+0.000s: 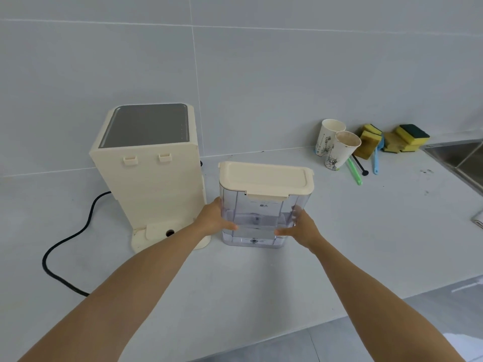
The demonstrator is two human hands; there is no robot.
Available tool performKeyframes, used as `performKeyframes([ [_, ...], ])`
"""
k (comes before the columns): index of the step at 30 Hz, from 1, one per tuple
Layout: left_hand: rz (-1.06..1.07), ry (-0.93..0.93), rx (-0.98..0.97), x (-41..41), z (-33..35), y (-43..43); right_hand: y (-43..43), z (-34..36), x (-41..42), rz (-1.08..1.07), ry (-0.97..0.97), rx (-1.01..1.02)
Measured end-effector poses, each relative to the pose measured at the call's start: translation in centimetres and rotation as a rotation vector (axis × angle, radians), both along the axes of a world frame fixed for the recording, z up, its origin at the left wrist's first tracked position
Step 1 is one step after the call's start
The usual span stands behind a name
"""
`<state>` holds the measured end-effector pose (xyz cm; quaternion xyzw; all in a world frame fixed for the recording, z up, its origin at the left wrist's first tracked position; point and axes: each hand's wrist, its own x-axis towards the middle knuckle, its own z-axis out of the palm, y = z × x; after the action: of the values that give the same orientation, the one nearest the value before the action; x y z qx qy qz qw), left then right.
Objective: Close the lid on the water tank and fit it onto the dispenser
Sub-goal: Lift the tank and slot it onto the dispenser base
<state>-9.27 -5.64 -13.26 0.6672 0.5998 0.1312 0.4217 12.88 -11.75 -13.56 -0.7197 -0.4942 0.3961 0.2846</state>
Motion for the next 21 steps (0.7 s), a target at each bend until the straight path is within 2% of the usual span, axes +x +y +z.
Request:
performKeyframes([
  [13, -0.025, -0.093, 0.063, -0.3, 2.2, -1.7, -1.8, 4.2, 0.0, 0.076, -0.126, 0.049],
  [21, 0.098, -0.118, 0.068, -5.0, 5.7, -2.8, -0.8, 8.3, -4.2, 0.177, -0.137, 0.058],
])
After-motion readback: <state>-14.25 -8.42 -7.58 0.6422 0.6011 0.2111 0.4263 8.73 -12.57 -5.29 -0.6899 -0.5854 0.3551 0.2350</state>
